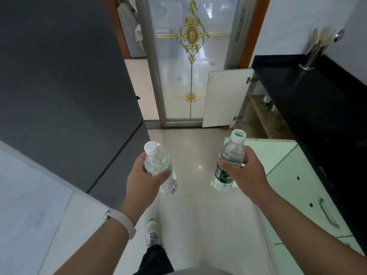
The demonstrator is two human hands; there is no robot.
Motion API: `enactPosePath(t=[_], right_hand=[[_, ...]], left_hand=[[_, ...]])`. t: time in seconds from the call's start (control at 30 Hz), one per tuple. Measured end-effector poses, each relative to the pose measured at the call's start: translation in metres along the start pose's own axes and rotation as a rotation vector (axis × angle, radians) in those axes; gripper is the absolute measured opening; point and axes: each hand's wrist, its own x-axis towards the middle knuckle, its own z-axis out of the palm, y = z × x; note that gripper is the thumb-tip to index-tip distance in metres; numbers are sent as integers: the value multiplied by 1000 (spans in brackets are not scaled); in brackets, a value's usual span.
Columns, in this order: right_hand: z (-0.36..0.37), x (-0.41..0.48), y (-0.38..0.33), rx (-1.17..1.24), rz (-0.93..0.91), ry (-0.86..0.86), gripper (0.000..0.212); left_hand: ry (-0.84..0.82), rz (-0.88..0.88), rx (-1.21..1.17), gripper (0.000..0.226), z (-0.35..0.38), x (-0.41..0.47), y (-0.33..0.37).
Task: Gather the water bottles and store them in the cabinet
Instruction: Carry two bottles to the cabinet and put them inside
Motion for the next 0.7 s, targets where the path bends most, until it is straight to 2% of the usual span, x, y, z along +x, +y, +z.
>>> enactPosePath(t=[0.47, 0.6, 0.7], right_hand=[[125, 144, -73, -106, 62, 216, 52], [137, 172, -86, -118, 66, 244, 52], [139, 194, -93, -139, 81, 264, 53]], left_hand=[[-284, -20, -90, 62, -21, 265, -19], [-316, -31, -102, 77, -16, 311, -14], [-354, -35, -97, 74, -4, 337, -7]])
